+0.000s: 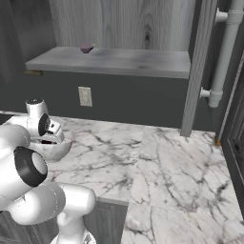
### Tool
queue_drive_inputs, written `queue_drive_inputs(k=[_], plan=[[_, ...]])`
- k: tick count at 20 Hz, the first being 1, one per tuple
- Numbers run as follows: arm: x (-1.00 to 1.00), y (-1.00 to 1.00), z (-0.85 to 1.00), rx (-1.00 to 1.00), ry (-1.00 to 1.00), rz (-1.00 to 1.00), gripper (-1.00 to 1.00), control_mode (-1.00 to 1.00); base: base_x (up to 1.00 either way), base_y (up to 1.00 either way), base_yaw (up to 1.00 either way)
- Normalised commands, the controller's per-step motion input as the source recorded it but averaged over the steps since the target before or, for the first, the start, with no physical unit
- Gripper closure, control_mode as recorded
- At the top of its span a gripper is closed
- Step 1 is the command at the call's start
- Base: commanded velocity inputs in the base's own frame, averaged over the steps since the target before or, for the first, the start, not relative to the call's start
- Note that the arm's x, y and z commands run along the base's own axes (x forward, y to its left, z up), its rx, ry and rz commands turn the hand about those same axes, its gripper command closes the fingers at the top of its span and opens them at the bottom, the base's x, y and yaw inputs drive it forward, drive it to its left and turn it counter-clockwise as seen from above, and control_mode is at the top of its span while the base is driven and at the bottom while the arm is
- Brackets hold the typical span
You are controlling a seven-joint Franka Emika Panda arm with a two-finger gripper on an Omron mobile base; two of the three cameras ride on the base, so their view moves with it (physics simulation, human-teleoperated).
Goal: Pick the eggplants from the cabinet and place them in one bowl. Pick the pear from the sink and place it in the other bowl.
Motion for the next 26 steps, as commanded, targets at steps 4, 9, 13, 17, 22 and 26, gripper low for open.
queue_drive_inputs(k=[4, 9, 13, 17, 22, 26], plan=[[-0.01, 0.01, 0.00, -0.02, 0.00, 0.00, 1.00, -1.00, 0.00, 0.00, 0.00], [-0.32, 0.00, 0.00, 0.00, 0.00, 0.00, 1.00, -1.00, 0.00, 0.00, 0.00], [-0.06, 0.00, -0.07, 0.00, 0.00, 0.00, 1.00, -1.00, 0.00, 0.00, 0.00], [-0.04, 0.00, -0.16, 0.00, 0.00, 0.00, 1.00, -1.00, 0.00, 0.00, 0.00], [-0.27, -0.08, -0.02, 0.00, 0.00, -0.01, -1.00, -1.00, 0.00, 0.00, 0.00], [-0.14, 0.00, 0.00, 0.00, 0.00, -0.02, -1.00, -1.00, 0.00, 0.00, 0.00]])
